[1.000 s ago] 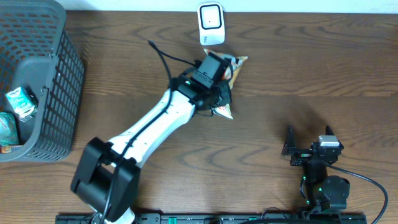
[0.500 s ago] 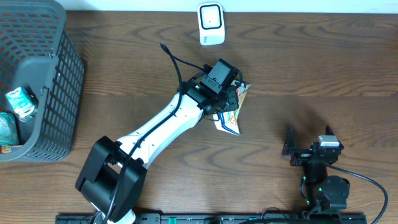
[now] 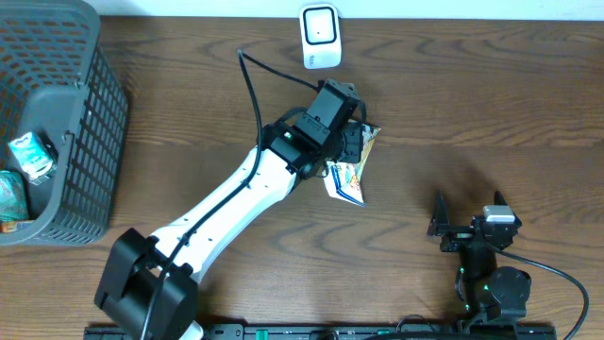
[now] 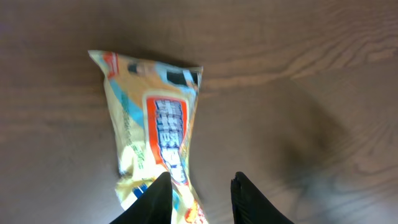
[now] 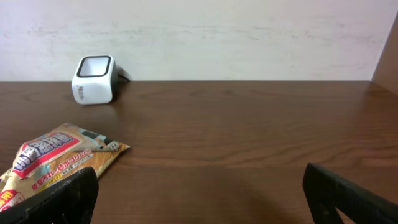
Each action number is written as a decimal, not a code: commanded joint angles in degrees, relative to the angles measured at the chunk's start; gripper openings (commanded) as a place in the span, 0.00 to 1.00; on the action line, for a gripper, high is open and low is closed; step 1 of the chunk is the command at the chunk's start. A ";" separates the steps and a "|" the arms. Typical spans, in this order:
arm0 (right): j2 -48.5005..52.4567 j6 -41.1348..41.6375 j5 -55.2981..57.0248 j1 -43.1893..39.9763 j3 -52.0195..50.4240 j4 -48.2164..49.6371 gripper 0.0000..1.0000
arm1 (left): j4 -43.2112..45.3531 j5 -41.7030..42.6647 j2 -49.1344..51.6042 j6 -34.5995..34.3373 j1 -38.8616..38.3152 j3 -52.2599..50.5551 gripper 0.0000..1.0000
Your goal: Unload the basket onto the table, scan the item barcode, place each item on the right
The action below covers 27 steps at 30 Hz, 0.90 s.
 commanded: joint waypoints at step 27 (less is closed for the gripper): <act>-0.28 0.22 -0.09 -0.44 -0.09 -0.24 0.99 | 4.52 -9.84 21.64 11.96 -2.69 1.03 0.12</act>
